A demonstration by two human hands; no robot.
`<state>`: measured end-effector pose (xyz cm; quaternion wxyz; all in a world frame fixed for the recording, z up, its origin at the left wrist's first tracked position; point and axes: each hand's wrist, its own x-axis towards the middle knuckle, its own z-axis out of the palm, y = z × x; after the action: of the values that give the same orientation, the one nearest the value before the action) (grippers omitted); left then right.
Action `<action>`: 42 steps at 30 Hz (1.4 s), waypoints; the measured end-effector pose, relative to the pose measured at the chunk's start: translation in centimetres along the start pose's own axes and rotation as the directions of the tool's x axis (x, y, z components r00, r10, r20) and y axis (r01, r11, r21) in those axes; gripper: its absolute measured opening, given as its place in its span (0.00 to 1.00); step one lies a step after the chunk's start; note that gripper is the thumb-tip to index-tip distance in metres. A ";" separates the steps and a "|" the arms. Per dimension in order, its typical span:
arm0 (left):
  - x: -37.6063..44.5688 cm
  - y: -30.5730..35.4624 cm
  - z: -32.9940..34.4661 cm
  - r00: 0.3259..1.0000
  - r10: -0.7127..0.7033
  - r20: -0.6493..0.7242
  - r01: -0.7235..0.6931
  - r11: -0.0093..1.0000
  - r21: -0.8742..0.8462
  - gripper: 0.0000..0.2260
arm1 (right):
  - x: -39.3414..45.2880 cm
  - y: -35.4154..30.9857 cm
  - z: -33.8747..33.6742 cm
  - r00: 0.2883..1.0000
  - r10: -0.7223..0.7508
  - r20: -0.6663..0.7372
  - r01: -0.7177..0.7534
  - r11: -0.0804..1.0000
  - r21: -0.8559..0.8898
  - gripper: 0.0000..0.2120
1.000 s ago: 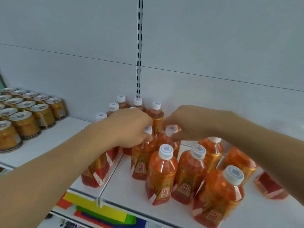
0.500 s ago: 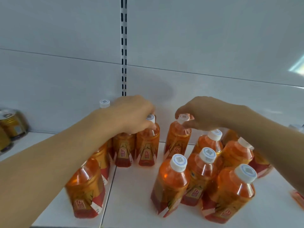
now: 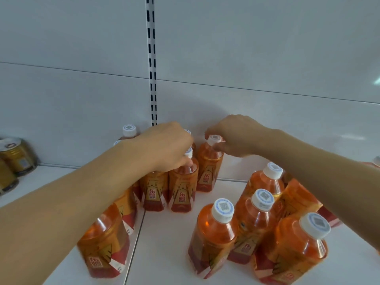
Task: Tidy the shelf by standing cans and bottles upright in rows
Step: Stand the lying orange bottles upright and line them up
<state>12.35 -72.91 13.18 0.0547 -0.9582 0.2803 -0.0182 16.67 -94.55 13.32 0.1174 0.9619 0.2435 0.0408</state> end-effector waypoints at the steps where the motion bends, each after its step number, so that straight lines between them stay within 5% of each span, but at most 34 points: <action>1: 0.0 0.0 0.0 1.000 -0.003 0.003 0.003 1.000 0.006 0.17 | 0.1 -0.1 0.1 1.000 -0.004 -0.008 0.004 1.000 0.004 0.19; 18: -0.2 -0.1 0.6 0.999 -0.047 0.015 0.048 0.995 -0.085 0.19 | -1.9 0.8 -0.4 0.999 0.013 -0.049 -0.009 0.996 0.086 0.30; 24: -4.0 3.8 -2.5 0.970 -0.062 -0.236 -0.010 0.956 -0.293 0.25 | -8.2 1.0 -4.5 0.997 -0.044 -0.070 0.052 0.990 0.129 0.27; 30: -7.3 9.0 -2.5 0.995 0.090 0.053 -0.072 0.958 -0.276 0.27 | -13.5 -1.4 -5.3 0.979 -0.155 0.133 0.138 0.983 0.124 0.28; 35: -7.9 9.4 -0.7 0.994 0.109 0.005 -0.108 0.990 -0.087 0.16 | -14.0 -2.8 -3.1 0.975 -0.135 0.175 0.139 0.990 -0.012 0.24; 42: -8.7 5.2 -0.9 0.995 0.100 0.030 -0.095 0.988 -0.118 0.11 | -13.9 -3.9 -3.3 0.977 -0.113 0.180 0.110 0.994 0.028 0.22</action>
<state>2.17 -72.63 13.44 0.0043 -0.9450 0.3264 0.0180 2.24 -97.20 15.31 0.1325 0.9475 0.2856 -0.0556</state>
